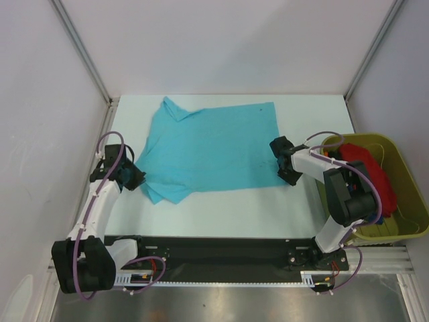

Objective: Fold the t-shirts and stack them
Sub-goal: Flatten the tshirt out

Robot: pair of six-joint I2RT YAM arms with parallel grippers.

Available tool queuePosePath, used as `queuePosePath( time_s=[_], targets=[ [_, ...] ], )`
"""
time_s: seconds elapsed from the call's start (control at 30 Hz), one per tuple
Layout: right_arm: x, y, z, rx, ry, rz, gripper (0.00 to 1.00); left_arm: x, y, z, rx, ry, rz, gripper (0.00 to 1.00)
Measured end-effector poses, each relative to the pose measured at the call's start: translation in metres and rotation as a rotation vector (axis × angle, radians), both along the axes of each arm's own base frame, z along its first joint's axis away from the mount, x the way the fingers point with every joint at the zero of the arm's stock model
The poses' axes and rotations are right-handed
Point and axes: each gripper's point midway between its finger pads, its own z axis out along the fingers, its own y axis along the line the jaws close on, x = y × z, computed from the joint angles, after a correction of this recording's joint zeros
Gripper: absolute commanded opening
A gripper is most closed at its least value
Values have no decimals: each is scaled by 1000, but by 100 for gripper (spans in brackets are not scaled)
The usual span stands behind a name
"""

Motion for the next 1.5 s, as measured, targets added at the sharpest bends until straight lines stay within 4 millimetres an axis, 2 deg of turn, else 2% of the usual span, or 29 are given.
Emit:
queuePosePath(
  time_s=[0.07, 0.1, 0.2, 0.47, 0.73, 0.93, 0.97, 1.07, 1.1, 1.17, 1.23, 1.27, 1.5],
  targets=[
    [1, 1, 0, -6, -1, 9, 25, 0, 0, 1, 3, -2, -4, 0],
    [2, 2, 0, -3, -6, 11, 15, 0, 0, 1, 3, -4, -4, 0],
    [6, 4, 0, 0, -19, 25, 0, 0, 0, 4, 5, -14, -5, 0],
    [7, 5, 1, -8, 1, 98, 0, 4, 3, 21, 30, -51, -18, 0],
    [12, 14, 3, 75, 24, 196, 0, 27, 5, 74, 49, -207, -26, 0],
    [3, 27, 13, 130, 6, 244, 0, 18, 4, 84, 57, -249, -26, 0],
    [-2, 29, 13, 134, 8, 252, 1, 14, 5, 82, 60, -249, -25, 0],
    [-18, 30, 10, 145, 22, 269, 16, 3, 5, 69, 64, -224, -25, 0],
    [-23, 30, 9, 149, 30, 275, 29, 0, 4, 65, 63, -212, -26, 0],
    [-30, 28, 7, 152, 46, 277, 41, -4, 4, 56, 61, -187, -26, 0],
    [-32, 28, 7, 153, 54, 281, 47, -6, 4, 51, 60, -171, -28, 0],
    [-32, 28, 8, 156, 53, 284, 55, -6, 4, 51, 60, -168, -29, 0],
    [-30, 26, 15, 164, 26, 275, 56, -3, 5, 43, 64, -141, -39, 0]
  ],
)
